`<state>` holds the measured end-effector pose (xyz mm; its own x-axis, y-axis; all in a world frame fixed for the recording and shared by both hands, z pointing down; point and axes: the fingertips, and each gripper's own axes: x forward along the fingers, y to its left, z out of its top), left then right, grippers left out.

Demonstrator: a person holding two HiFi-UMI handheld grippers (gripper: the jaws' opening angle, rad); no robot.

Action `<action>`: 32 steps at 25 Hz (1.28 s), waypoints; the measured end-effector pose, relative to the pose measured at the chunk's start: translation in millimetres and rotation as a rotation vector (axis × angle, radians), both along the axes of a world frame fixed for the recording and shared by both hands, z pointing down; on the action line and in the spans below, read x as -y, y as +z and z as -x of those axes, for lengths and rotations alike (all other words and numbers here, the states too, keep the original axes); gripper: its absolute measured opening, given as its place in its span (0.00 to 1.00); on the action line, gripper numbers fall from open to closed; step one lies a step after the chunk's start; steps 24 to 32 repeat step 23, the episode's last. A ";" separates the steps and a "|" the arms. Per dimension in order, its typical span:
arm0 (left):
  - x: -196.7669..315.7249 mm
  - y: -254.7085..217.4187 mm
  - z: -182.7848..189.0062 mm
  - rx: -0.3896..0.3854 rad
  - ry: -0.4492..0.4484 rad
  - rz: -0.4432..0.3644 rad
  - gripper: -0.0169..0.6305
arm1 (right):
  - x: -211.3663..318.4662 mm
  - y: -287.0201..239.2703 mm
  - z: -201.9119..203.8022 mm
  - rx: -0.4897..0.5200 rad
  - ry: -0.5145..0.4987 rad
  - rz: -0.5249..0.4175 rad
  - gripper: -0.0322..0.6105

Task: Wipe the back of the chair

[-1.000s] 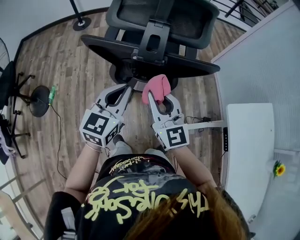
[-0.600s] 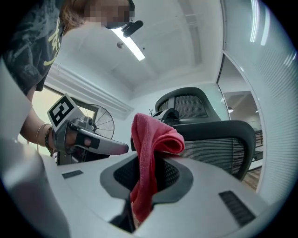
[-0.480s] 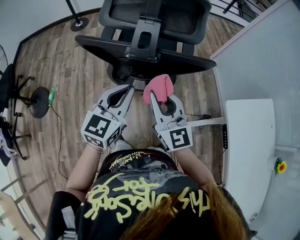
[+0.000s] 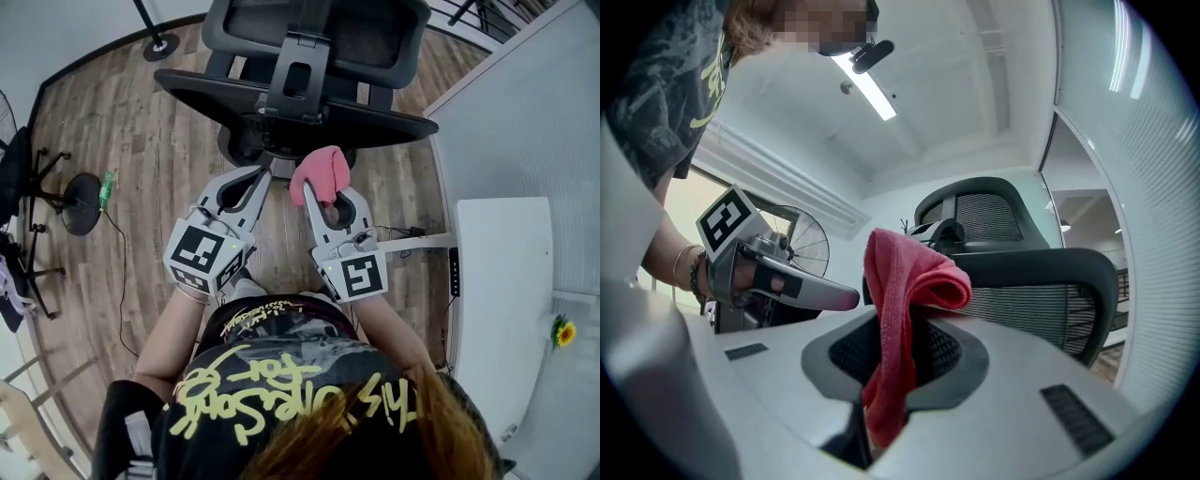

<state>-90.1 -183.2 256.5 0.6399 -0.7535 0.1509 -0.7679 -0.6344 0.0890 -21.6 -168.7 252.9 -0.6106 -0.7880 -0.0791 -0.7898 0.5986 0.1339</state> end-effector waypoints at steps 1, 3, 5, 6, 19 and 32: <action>-0.2 -0.4 0.2 -0.003 0.000 0.000 0.01 | 0.1 -0.2 0.1 0.001 0.000 0.001 0.15; -0.2 -0.8 -0.3 -0.007 0.002 -0.001 0.01 | 0.7 -0.3 -0.6 0.009 0.002 0.004 0.15; -0.4 -0.5 -0.3 -0.007 0.006 -0.002 0.01 | 1.3 0.5 -0.9 0.017 0.006 0.007 0.15; -0.6 0.2 0.0 -0.005 0.008 -0.001 0.01 | 1.4 1.5 -0.5 0.018 0.008 0.008 0.15; 5.9 1.8 -0.1 -0.021 0.019 0.006 0.02 | 2.3 7.5 -6.3 0.027 0.023 0.036 0.15; 2.2 2.4 -0.2 -0.023 0.014 0.018 0.02 | -1.8 6.0 -7.0 0.022 0.024 0.041 0.15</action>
